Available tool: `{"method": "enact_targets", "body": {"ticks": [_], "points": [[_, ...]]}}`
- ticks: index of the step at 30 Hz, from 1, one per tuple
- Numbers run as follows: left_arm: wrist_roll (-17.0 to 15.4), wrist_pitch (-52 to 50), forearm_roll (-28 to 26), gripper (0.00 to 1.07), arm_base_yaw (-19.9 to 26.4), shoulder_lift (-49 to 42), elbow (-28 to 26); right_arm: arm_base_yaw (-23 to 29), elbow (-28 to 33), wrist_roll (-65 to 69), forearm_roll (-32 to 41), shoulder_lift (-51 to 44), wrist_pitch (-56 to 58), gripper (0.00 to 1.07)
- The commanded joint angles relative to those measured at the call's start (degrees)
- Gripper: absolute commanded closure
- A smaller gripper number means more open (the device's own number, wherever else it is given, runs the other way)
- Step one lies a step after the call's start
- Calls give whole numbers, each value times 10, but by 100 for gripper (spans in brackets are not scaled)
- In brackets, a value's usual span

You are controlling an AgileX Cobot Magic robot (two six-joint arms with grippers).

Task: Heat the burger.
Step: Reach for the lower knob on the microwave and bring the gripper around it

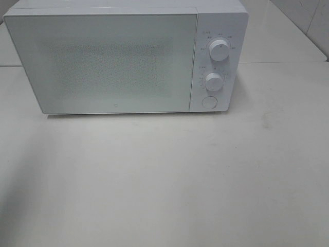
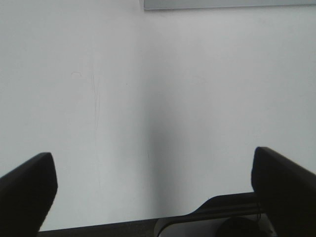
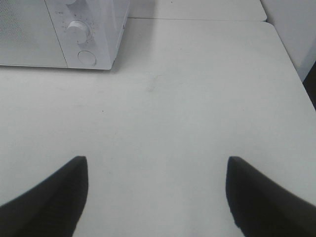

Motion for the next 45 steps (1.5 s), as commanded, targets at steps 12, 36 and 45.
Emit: {"method": "enact_targets", "body": {"ticks": [12,36,45], "points": [[-6,28,7,6,1,-221,206,-2,2,-5,-1,-15,0,32],[-34,-83,42,6,1,-500,320,-2,2,-5,-1,-15,0,32],[-38,-84,40,6,10,-569,320,-2,-2,2,-2,-15,-3,32]]}}
